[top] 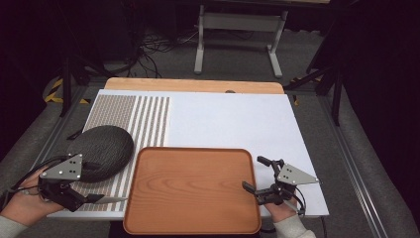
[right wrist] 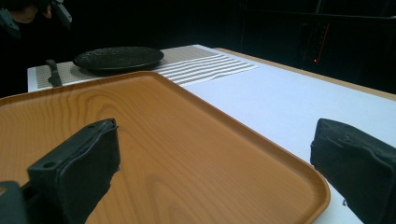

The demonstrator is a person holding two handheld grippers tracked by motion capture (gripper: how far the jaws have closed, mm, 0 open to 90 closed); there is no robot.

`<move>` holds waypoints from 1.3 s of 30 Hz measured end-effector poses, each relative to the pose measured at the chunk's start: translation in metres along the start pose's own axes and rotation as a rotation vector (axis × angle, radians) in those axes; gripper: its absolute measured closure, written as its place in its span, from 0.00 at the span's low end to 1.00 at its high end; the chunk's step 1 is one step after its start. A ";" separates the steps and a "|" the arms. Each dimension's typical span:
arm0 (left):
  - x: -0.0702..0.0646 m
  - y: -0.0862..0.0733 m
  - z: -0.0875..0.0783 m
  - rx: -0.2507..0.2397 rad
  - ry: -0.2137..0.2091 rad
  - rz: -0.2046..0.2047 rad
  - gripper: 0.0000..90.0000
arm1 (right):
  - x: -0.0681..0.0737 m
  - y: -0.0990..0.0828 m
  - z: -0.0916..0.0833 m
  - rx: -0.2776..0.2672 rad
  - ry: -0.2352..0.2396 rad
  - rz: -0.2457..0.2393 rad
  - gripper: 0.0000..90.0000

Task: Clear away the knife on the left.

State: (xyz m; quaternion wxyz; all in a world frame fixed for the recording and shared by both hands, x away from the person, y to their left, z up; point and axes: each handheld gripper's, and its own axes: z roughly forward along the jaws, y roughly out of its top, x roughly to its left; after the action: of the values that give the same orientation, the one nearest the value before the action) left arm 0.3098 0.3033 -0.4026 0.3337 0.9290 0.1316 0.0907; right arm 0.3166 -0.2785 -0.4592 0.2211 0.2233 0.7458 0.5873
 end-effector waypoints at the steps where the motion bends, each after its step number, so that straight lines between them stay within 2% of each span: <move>1: 0.001 -0.001 0.000 0.013 -0.005 -0.002 0.16 | 0.000 0.000 0.000 -0.002 0.002 0.003 0.02; 3: 0.002 -0.003 0.001 0.048 -0.023 -0.014 0.18 | 0.000 0.000 0.000 -0.002 0.003 0.003 0.02; 8: 0.005 -0.007 0.003 0.109 -0.030 -0.018 0.19 | 0.000 0.000 0.001 -0.001 0.006 0.002 0.02; 10: 0.006 -0.009 0.004 0.150 -0.028 -0.008 0.21 | 0.000 0.000 0.001 -0.001 0.006 0.002 0.02; 11: 0.006 -0.011 0.007 0.186 -0.020 0.008 0.23 | 0.000 0.000 0.001 -0.001 0.008 0.003 0.02; 12: 0.006 -0.011 0.007 0.186 -0.020 0.008 0.24 | 0.000 0.000 0.001 -0.001 0.008 0.003 0.02; 15: 0.008 -0.015 0.011 0.255 -0.036 0.032 0.28 | 0.000 0.000 0.001 0.001 0.009 0.002 0.02; 18: 0.008 -0.017 0.013 0.279 -0.046 0.042 0.30 | 0.000 0.000 0.001 0.001 0.009 0.002 0.02; 24: 0.011 -0.020 0.018 0.367 -0.062 0.071 0.37 | 0.000 0.000 0.002 0.004 0.012 -0.001 0.02; 26: 0.013 -0.021 0.019 0.410 -0.069 0.077 0.38 | 0.000 0.000 0.002 0.006 0.015 0.000 0.02; 30: 0.014 -0.022 0.020 0.438 -0.085 0.080 0.41 | 0.000 -0.001 0.002 0.010 0.017 -0.002 0.02; 34: 0.016 -0.022 0.025 0.498 -0.107 0.109 0.44 | 0.000 -0.001 0.003 0.011 0.021 -0.001 0.02; 39: 0.016 -0.023 0.029 0.553 -0.111 0.139 0.48 | 0.000 -0.001 0.003 0.009 0.021 0.003 0.02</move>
State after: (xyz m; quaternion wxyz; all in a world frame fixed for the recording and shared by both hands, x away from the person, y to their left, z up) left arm 0.3286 0.3080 -0.4377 0.0673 0.9951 0.0689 0.0230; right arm 0.3179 -0.2762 -0.4604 0.2113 0.2192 0.7505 0.5866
